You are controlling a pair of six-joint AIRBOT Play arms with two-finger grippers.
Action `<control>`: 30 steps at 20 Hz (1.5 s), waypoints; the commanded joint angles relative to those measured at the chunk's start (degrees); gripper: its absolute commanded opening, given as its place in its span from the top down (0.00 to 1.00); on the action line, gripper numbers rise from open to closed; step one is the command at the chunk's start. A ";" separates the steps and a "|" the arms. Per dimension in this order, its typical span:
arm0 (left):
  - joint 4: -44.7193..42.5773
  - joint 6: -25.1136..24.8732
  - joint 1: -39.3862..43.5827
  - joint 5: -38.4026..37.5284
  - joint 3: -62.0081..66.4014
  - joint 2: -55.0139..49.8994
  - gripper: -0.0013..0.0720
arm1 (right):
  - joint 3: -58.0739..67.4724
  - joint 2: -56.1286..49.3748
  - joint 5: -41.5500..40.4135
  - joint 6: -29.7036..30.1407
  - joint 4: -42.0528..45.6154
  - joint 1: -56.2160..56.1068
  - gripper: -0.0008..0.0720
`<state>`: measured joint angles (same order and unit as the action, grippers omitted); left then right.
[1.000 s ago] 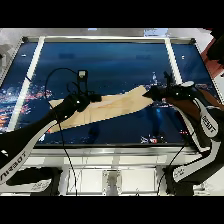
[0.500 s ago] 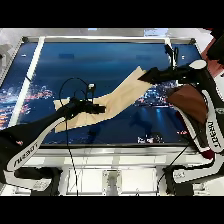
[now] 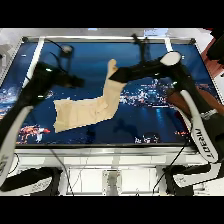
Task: Fold the shirts.
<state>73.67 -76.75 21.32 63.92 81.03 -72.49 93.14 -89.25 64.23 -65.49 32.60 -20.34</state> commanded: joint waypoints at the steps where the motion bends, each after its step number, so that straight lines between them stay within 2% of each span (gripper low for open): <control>1: -12.70 -0.17 -2.12 7.32 3.13 8.81 0.96 | 0.44 -1.60 -14.21 -2.89 4.04 -11.61 0.96; 3: -13.68 -0.20 -2.16 8.35 3.13 11.26 0.96 | 0.44 -4.46 -20.90 -3.98 2.99 -18.03 0.96; 8: -13.84 -0.22 -2.19 9.99 3.10 11.63 0.96 | 0.44 -12.46 -34.38 -3.67 -5.81 -29.53 0.95; 9: -13.92 -0.22 -2.19 9.99 3.10 11.63 0.96 | 0.44 -13.07 -37.31 -3.67 -6.62 -30.77 0.92; 10: -13.92 -0.22 -2.19 10.01 3.10 11.63 0.96 | 0.44 -13.22 -40.39 -3.69 -6.71 -31.58 0.62; 11: -13.94 -0.24 -2.19 10.01 3.10 11.63 0.96 | 0.52 -13.16 -42.10 -3.80 -7.37 -31.74 0.20; 12: -14.21 -0.24 -2.19 10.01 3.10 11.63 0.96 | 0.74 -13.07 -41.57 -3.78 -7.15 -31.01 0.13; 14: -15.26 -0.24 -2.19 10.10 3.10 11.63 0.96 | 0.72 -12.59 -36.96 -3.89 -2.69 -27.56 0.15; 15: -15.67 -0.24 -2.21 10.16 3.10 11.63 0.96 | 0.72 -12.41 -32.44 -5.88 1.95 -24.68 0.15; 19: -15.61 -0.20 -2.80 9.53 3.10 11.63 0.96 | 0.68 -12.41 -11.06 -22.62 25.24 -10.69 0.14; 21: -15.32 0.07 -3.15 8.28 3.10 11.63 0.96 | -0.11 -12.61 -6.58 -29.44 29.42 -4.72 0.14; 23: -14.99 0.48 -3.15 6.97 3.10 11.58 0.96 | -1.64 -13.90 -6.03 -27.67 20.90 -0.26 0.14; 26: -14.73 0.50 -3.15 6.32 3.10 11.02 0.96 | -2.38 -18.53 -4.46 -18.18 4.39 2.49 0.13; 28: -14.73 0.48 -3.15 6.49 2.99 10.19 0.96 | -2.36 -21.70 -4.31 -16.55 0.68 2.16 0.12; 29: -14.73 0.48 -3.15 6.75 2.97 9.62 0.96 | -2.36 -23.02 -4.11 -16.09 -0.35 1.79 0.05; 30: -14.71 0.48 -3.15 6.78 2.97 9.09 0.96 | -2.36 -24.26 -3.72 -15.30 -2.08 1.31 0.05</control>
<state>58.85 -76.34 18.24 70.76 84.03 -62.30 91.00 -109.97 58.35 -83.79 37.74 -19.42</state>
